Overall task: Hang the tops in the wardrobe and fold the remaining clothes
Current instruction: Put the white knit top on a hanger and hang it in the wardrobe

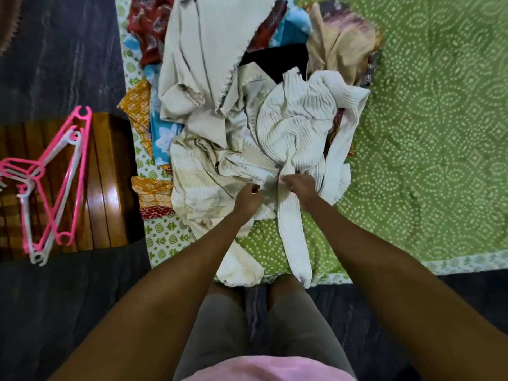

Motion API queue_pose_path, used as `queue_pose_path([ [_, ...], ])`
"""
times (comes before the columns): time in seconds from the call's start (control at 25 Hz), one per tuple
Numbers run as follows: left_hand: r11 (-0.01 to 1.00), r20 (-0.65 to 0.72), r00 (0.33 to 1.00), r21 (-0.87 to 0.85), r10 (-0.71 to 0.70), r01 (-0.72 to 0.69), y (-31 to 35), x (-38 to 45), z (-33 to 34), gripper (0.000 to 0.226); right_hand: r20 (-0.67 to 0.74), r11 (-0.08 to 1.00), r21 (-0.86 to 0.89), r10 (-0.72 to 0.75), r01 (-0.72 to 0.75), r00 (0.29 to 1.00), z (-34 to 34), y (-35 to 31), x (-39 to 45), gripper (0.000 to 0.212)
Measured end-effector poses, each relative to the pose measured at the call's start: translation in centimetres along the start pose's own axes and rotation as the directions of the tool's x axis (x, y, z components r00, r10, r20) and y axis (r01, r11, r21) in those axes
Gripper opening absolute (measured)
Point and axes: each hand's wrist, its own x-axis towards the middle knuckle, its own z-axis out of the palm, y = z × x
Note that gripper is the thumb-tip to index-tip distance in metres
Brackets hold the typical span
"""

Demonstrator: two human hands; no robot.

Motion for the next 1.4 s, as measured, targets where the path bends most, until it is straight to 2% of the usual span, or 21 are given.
queue_pose_path([
  [0.08,0.976,0.015,0.997,-0.206,-0.071,0.072,2.2,0.6,1.0,0.028,-0.013,0.998,0.061,-0.030,0.031,0.999,0.0,-0.3,-2.2,0.014],
  [0.16,0.906,0.085,0.986,-0.391,-0.142,0.164,4.4,1.2,1.5,0.047,0.153,1.000,0.006,-0.016,0.015,0.988,0.5,-0.3,-5.5,0.025],
  [0.2,0.881,0.121,0.981,-0.433,-0.155,0.192,4.9,1.6,1.6,0.055,0.265,0.996,-0.086,0.014,0.009,0.964,0.8,0.1,-7.2,0.032],
  [0.28,0.855,0.142,0.978,-0.476,-0.155,0.205,5.3,2.2,1.4,0.041,0.463,0.946,-0.323,0.147,0.012,0.874,1.0,1.4,-10.0,0.041],
  [0.36,0.830,0.123,0.975,-0.512,-0.185,0.222,4.0,3.9,0.8,0.037,0.588,0.843,-0.533,0.306,0.075,0.749,0.4,2.8,-10.6,0.034],
  [0.4,0.803,0.136,0.971,-0.546,-0.197,0.239,3.1,4.6,0.3,0.045,0.598,0.780,-0.610,0.333,0.144,0.729,-0.3,3.1,-10.0,0.027],
  [0.44,0.778,0.137,0.969,-0.577,-0.207,0.248,1.5,6.0,0.2,0.054,0.567,0.727,-0.649,0.267,0.224,0.779,-1.1,3.0,-8.6,0.023],
  [0.48,0.755,0.144,0.966,-0.603,-0.214,0.258,0.5,6.6,-0.3,0.056,0.480,0.704,-0.651,0.093,0.284,0.872,-1.8,2.4,-6.9,0.022],
  [0.52,0.755,0.105,0.967,-0.608,-0.230,0.246,0.6,5.9,-1.0,0.049,0.322,0.722,-0.619,-0.128,0.311,0.938,-2.5,1.1,-5.2,0.020],
  [0.56,0.778,0.021,0.972,-0.596,-0.232,0.198,1.2,4.5,-1.6,0.036,0.129,0.762,-0.554,-0.318,0.334,0.939,-3.1,-1.0,-3.6,0.018],
  [0.6,0.817,-0.100,0.975,-0.566,-0.197,0.107,1.6,3.4,-2.1,0.026,-0.012,0.755,-0.527,-0.465,0.390,0.885,-3.5,-3.3,-1.9,0.017],
  [0.64,0.854,-0.218,0.967,-0.520,-0.132,-0.001,1.8,2.6,-2.4,0.022,-0.063,0.670,-0.586,-0.599,0.456,0.799,-3.7,-5.9,-0.3,0.015],
  [0.72,0.924,-0.386,0.921,-0.329,0.058,-0.196,1.7,1.3,-2.4,0.022,0.052,0.386,-0.758,-0.767,0.526,0.639,-3.2,-11.0,2.8,0.019],
  [0.8,0.948,-0.435,0.863,-0.062,0.257,-0.314,1.4,0.6,-1.8,0.027,0.295,0.108,-0.807,-0.778,0.580,0.555,-1.8,-14.7,4.8,0.030],
  [0.88,0.933,-0.446,0.828,0.049,0.339,-0.355,1.3,-0.1,-1.2,0.034,0.498,-0.077,-0.804,-0.629,0.589,0.597,-0.7,-15.9,6.3,0.038],
  [0.92,0.929,-0.474,0.813,0.033,0.340,-0.369,1.6,-0.6,-1.0,0.034,0.532,-0.136,-0.823,-0.522,0.551,0.666,-0.4,-15.6,6.7,0.042],
  [1.0,0.917,-0.528,0.793,-0.060,0.306,-0.394,1.8,-1.3,-0.5,0.032,0.475,-0.195,-0.880,-0.368,0.433,0.799,-0.7,-14.2,7.0,0.050],
  [1.08,0.902,-0.549,0.807,-0.201,0.219,-0.382,1.7,-1.5,-0.5,0.024,0.396,-0.193,-0.916,-0.294,0.352,0.870,-2.0,-12.1,6.5,0.054],
  [1.2,0.913,-0.455,0.880,-0.291,0.132,-0.287,0.8,-1.3,-0.9,0.024,0.318,-0.239,-0.939,-0.331,0.247,0.888,-4.4,-9.6,5.2,0.067],
  [1.32,0.945,-0.385,0.916,-0.246,0.111,-0.218,0.8,-1.6,-1.4,0.014,0.308,-0.254,-0.942,-0.406,0.218,0.860,-6.5,-8.8,4.0,0.044],
  [1.4,0.946,-0.302,0.949,-0.270,0.092,-0.178,1.7,-2.3,-1.7,0.025,0.285,-0.284,-0.943,-0.432,0.171,0.855,-7.4,-8.6,2.9,0.033],
])
